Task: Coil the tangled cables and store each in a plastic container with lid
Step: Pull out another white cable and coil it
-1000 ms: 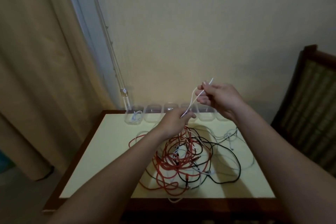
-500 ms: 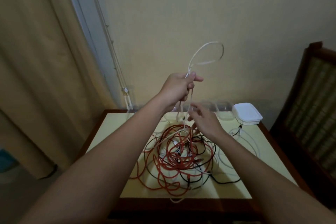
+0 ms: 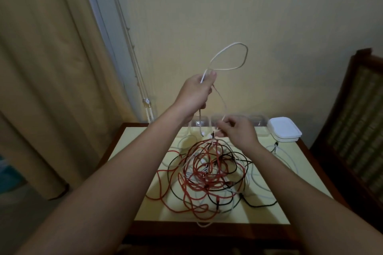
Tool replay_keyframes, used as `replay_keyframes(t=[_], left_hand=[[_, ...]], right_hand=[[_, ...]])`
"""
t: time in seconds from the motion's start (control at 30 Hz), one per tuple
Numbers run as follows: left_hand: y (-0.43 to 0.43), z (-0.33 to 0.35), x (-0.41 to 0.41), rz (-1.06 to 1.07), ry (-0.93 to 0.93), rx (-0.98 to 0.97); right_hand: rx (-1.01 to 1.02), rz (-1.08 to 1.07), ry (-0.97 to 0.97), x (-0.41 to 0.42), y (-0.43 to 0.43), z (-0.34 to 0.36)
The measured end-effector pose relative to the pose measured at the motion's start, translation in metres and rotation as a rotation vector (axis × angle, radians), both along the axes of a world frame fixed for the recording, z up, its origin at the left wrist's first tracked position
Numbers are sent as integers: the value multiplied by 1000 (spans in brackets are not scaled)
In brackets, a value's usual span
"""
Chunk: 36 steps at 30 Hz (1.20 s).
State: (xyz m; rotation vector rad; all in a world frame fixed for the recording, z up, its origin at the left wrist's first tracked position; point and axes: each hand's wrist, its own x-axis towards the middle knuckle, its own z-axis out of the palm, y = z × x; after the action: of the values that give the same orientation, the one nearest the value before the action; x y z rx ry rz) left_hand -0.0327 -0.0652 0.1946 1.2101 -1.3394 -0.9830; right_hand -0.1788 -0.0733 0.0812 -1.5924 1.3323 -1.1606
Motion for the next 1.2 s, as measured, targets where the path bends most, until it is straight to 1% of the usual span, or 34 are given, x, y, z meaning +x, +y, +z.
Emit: replay_keyframes(t=[0.07, 0.13, 0.2, 0.23, 0.27, 0.3, 0.37, 0.4, 0.43, 0.5, 0.53, 0.6, 0.63, 0.67, 0.7, 0.73, 0.77, 0.8, 0.83, 0.87, 0.93, 1.0, 1.07, 1.2], left_hand=[[0, -2, 2, 7, 113, 118], [1, -8, 3, 16, 204, 194], [2, -15, 5, 38, 222, 215], [2, -19, 5, 45, 205, 214], [1, -23, 5, 47, 170, 211], [0, -27, 6, 46, 131, 207], [-1, -32, 7, 41, 67, 213], [-2, -35, 6, 42, 55, 221], [-2, -37, 6, 44, 58, 223], [-4, -42, 5, 68, 82, 198], [-5, -44, 5, 91, 86, 184], [-7, -48, 4, 125, 78, 166], [-7, -50, 2, 130, 78, 163], [-8, -52, 0, 126, 89, 163], [-8, -53, -2, 113, 108, 168], [-7, -54, -5, 100, 129, 179], [-5, -54, -7, 84, 148, 191], [-4, -55, -9, 68, 160, 198], [-2, -55, -11, 53, 165, 203], [-1, -56, -12, 45, 166, 205], [2, -57, -13, 47, 175, 206], [2, -59, -11, 66, 188, 209], [3, -61, -9, 89, 202, 205], [3, -56, -8, 121, 224, 170]], right_hand=[[122, -83, -358, -3, -6, 5], [254, -145, -710, -9, -12, 10], [393, -191, -1000, -20, -21, 10], [449, -212, -1080, -25, -23, 8], [504, -238, -1095, -29, -26, 3], [527, -268, -1026, -32, -26, -2], [518, -323, -772, -34, -21, -11], [486, -347, -683, -34, -19, -16], [480, -361, -668, -35, -18, -23], [550, -355, -809, -38, -15, -30], [605, -347, -932, -42, -18, -35], [655, -408, -1201, -45, -19, -41], [668, -442, -1280, -49, -22, -48], [652, -440, -1307, -51, -20, -51], [659, -377, -1288, -53, -16, -58], [745, -288, -1274, -51, -13, -62], [822, -284, -1255, -46, -9, -65], [852, -265, -1217, -41, -5, -69], [836, -256, -1211, -35, -1, -73], [842, -298, -1181, -33, 0, -74], [858, -343, -1069, -32, 1, -67], [781, -313, -859, -36, 5, -55], [673, -336, -579, -41, 10, -46], [431, -314, -3, -60, 10, -42]])
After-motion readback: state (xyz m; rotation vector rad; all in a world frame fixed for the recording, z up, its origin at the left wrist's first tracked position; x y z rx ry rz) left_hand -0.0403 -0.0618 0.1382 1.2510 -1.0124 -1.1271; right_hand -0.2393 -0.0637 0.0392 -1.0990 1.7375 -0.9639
